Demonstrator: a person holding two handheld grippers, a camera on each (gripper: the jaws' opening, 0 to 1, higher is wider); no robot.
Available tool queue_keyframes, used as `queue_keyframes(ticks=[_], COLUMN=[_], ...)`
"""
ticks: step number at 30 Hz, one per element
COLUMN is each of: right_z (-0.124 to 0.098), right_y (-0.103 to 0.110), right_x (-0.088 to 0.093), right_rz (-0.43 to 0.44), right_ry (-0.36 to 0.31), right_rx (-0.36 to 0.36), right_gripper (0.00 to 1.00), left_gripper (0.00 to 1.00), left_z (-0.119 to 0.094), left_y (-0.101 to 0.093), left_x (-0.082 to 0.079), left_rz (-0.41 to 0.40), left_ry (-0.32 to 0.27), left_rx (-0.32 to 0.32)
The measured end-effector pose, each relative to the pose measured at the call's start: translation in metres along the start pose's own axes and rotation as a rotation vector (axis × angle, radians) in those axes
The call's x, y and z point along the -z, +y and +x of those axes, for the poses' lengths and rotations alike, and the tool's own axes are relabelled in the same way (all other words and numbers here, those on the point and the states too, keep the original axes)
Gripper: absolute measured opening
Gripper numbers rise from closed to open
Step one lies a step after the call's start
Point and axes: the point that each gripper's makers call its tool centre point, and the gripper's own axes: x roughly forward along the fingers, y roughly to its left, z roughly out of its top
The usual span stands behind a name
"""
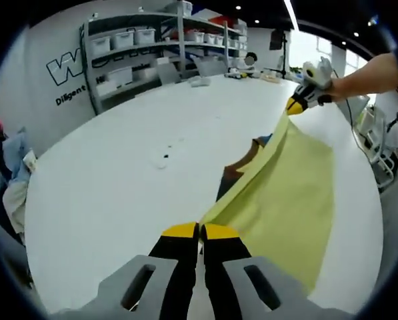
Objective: Fold the garment on the visible template until the final outline fits inside the template.
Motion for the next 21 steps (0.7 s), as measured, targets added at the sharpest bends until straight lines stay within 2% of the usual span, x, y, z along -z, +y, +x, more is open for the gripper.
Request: queue_keyframes(ticks=[7, 19, 21], right_z=[0.008, 0.02, 0.022], right_y=[-0.003, -0.01, -0.009], right_x=[0.005, 0.013, 0.013], right_rz=[0.037, 0.107, 0.109], right_ry=[0.03, 0.072, 0.075], right_rx=[0.011, 0.037, 0.04], right_gripper=[0.0, 0.0, 0.0], left_gripper=[0.01, 0.01, 0.01], left_z=[0.006, 0.021, 0.022], left_y=[0.005, 0.014, 0.015], left_x=[-0.002, 0.006, 0.006], left_rz=[-0.036, -0.168, -0.171], left_ry=[0.005, 0.024, 0.023], left_rx=[-0.003, -0.01, -0.02])
